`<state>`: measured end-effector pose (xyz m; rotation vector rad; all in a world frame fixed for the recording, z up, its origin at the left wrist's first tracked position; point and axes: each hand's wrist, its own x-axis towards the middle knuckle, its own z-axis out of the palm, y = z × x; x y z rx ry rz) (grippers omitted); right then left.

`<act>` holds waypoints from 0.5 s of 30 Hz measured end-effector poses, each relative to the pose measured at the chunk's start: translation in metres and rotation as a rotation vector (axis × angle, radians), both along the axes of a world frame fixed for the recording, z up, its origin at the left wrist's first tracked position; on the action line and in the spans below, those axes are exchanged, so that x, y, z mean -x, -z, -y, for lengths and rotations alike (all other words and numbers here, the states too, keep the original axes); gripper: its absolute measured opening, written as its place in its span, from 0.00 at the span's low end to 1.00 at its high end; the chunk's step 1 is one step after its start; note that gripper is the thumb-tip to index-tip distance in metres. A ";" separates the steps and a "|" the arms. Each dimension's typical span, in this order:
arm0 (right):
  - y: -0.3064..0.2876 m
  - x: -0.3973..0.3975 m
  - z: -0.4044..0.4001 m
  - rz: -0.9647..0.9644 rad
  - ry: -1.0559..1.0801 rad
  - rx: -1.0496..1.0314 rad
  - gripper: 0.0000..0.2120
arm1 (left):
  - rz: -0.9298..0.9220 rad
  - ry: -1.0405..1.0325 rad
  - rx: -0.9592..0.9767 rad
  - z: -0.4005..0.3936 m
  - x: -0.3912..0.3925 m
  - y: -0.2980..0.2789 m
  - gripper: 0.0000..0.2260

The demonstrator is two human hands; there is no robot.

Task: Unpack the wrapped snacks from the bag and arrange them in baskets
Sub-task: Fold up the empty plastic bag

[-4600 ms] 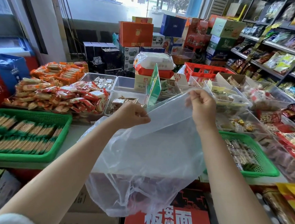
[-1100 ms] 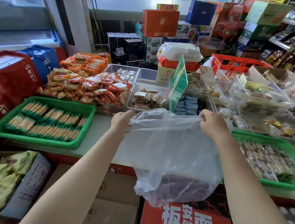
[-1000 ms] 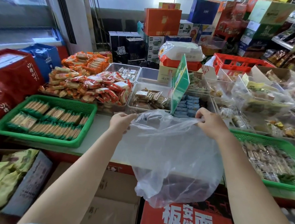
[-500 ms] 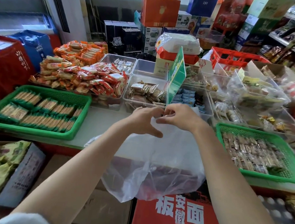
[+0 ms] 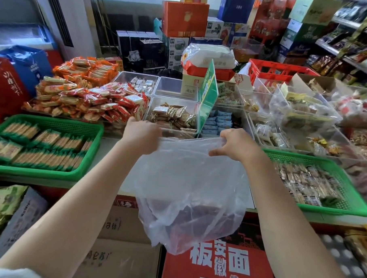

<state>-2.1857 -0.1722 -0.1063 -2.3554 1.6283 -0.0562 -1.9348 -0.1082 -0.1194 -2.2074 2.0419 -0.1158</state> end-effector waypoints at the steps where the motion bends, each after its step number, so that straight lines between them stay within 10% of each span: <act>1: -0.001 0.002 0.000 -0.004 0.005 0.012 0.26 | 0.101 -0.032 -0.076 -0.001 -0.001 -0.001 0.08; 7: -0.004 -0.007 -0.008 0.238 -0.106 -0.047 0.24 | -0.753 0.280 -0.034 0.004 0.041 -0.001 0.33; 12: -0.008 0.002 -0.012 0.371 -0.067 0.079 0.23 | -0.748 0.183 0.086 0.010 0.046 0.023 0.13; 15: -0.014 0.020 -0.009 0.240 0.018 0.117 0.21 | -0.788 0.152 0.087 0.009 0.027 0.025 0.19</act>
